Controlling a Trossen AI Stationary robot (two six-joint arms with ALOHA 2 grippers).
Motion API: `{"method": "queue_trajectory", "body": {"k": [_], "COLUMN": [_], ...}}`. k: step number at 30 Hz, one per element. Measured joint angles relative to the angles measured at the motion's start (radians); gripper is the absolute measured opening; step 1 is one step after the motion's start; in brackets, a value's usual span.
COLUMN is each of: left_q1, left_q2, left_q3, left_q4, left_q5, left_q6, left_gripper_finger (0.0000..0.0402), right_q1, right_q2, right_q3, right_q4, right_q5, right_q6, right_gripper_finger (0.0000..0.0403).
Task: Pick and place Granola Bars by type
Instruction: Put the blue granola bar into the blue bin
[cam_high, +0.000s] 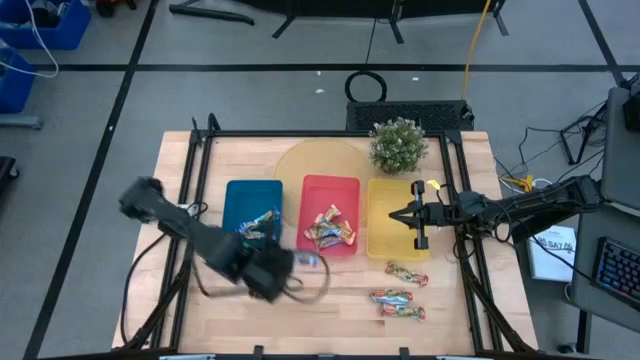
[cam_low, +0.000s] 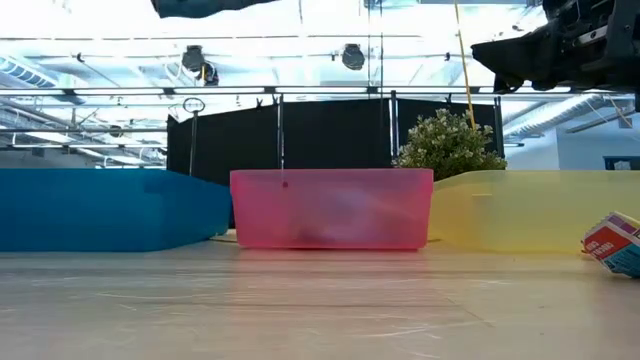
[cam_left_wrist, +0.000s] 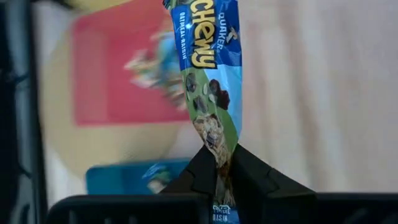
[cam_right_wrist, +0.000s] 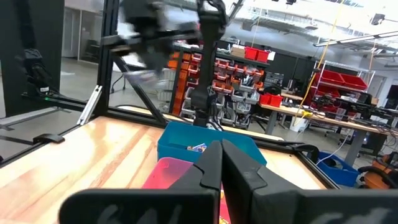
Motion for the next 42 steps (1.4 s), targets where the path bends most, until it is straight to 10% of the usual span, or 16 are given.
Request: {"method": "queue_trajectory", "body": {"k": [13,42], "left_q1": [0.282,0.370], "left_q2": [-0.615,-0.379], "left_q3": [-0.802,-0.897], "left_q4": [0.215,0.368], "left_q5": [0.177,0.375], "left_q6": [-0.235,-0.164], "left_gripper_finger": [0.0029,0.0077], "right_q1": [0.000,0.000], "right_q2": [0.000,0.000], "right_q3": [0.000,0.000], "right_q4": [0.001,0.018], "right_q5": [0.000,0.000], "right_q6": [-0.015,-0.030], "right_gripper_finger": [0.0000,0.0000]}}
